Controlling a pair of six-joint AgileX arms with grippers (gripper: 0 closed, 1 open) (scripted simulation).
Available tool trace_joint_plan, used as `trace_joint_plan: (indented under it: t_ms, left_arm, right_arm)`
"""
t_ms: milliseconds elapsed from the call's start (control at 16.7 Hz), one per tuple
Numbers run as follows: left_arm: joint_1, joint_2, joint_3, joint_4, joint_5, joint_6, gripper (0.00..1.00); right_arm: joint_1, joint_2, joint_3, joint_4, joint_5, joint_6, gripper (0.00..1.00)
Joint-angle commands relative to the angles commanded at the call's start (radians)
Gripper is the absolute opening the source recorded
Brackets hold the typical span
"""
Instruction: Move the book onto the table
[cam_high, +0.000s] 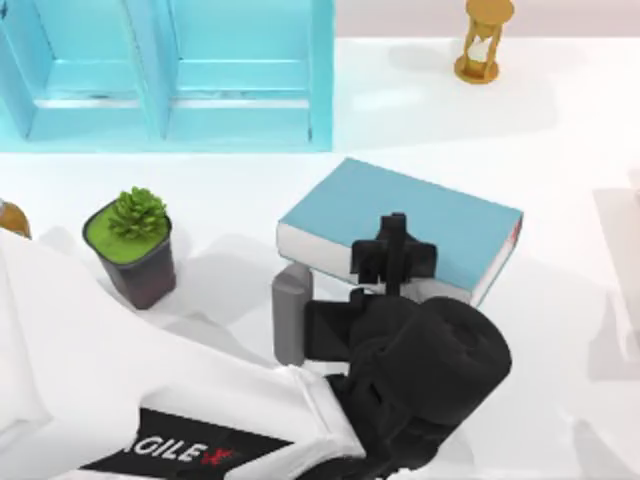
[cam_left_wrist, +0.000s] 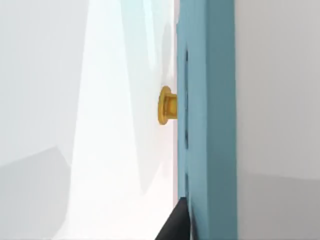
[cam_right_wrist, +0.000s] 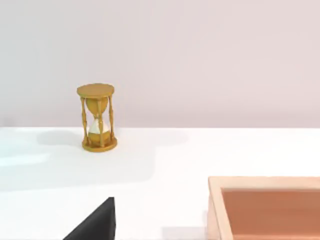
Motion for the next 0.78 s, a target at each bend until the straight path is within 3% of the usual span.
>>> trace_joint_plan:
  t_ms: [780]
  left_arm:
    - [-0.010,0.036,-0.019,0.043,-0.007,-0.012,0.00]
  right_arm:
    - [0.000,0.000,0.000,0.000,0.000,0.000,1.00]
